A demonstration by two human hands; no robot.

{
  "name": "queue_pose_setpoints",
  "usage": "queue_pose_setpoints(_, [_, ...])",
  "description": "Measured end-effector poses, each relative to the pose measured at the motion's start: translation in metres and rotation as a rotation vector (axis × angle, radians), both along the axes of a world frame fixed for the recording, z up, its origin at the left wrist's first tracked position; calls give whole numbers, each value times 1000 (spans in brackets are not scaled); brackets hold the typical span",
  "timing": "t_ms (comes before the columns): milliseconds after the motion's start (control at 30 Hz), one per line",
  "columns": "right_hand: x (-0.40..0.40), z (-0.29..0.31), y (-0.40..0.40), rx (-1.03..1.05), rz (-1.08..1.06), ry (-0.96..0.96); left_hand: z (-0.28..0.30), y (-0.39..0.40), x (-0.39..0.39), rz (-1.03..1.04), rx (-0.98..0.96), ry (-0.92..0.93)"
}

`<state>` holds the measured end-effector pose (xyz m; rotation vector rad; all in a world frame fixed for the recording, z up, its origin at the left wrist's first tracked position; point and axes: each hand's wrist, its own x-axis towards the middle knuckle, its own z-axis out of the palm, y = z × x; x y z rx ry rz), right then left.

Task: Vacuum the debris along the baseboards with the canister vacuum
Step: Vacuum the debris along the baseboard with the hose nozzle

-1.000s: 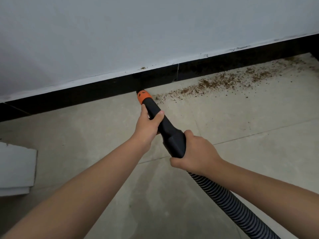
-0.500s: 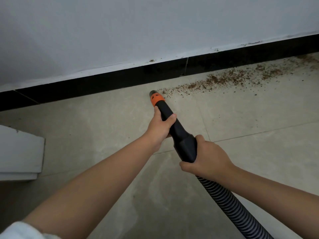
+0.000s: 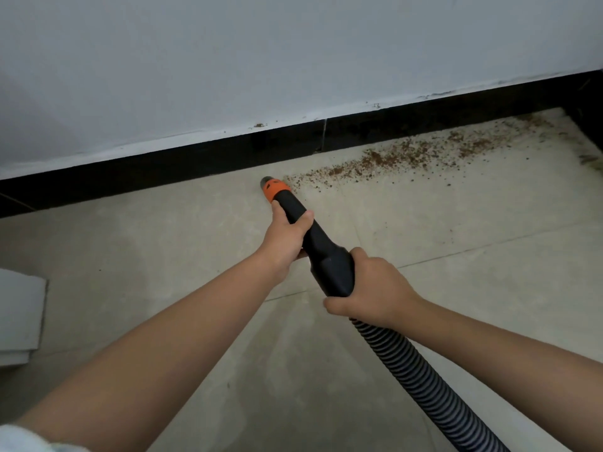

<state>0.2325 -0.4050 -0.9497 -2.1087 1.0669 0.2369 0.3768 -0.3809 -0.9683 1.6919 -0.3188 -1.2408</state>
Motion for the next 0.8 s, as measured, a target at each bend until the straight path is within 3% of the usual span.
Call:
queue_pose_setpoints(333, [-59, 2, 14, -11, 42, 58, 7, 22, -62, -44, 52, -36])
queue_pose_setpoints(800, [-19, -6, 24, -6, 226, 35, 1, 53, -33, 152, 135, -92])
